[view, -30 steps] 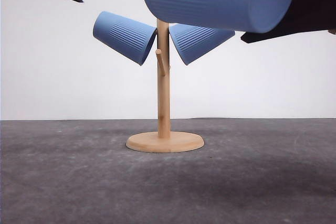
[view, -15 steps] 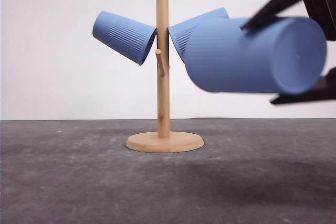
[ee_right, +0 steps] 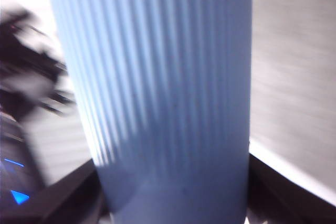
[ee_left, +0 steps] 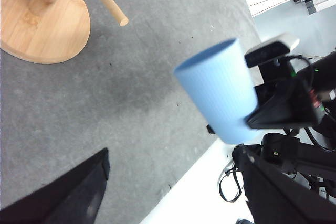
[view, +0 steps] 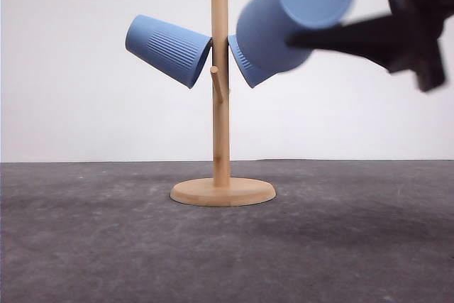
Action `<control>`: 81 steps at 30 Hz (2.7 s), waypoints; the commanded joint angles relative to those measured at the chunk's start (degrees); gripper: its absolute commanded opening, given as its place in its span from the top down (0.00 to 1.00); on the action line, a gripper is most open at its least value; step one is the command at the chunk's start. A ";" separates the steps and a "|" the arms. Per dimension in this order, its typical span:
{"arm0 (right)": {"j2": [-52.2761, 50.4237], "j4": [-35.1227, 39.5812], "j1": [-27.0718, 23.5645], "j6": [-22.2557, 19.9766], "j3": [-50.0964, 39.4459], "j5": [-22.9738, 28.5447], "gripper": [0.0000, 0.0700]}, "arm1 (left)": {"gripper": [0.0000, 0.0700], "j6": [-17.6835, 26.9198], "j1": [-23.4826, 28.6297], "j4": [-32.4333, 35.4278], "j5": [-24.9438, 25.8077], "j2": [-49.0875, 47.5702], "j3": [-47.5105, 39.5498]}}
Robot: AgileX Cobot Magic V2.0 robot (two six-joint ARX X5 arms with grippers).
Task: Place three cups
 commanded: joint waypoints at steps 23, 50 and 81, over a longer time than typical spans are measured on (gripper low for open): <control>22.32 19.32 9.63 14.56 9.78 12.43 0.46 | 0.32 1.46 -0.04 0.63 0.04 0.39 1.23; 31.65 19.32 5.52 14.45 13.58 12.41 0.46 | 0.32 1.44 -0.04 0.77 0.04 0.39 1.23; 32.56 25.70 5.03 13.77 13.78 10.59 0.30 | 0.32 1.42 -0.04 0.53 0.04 0.39 1.23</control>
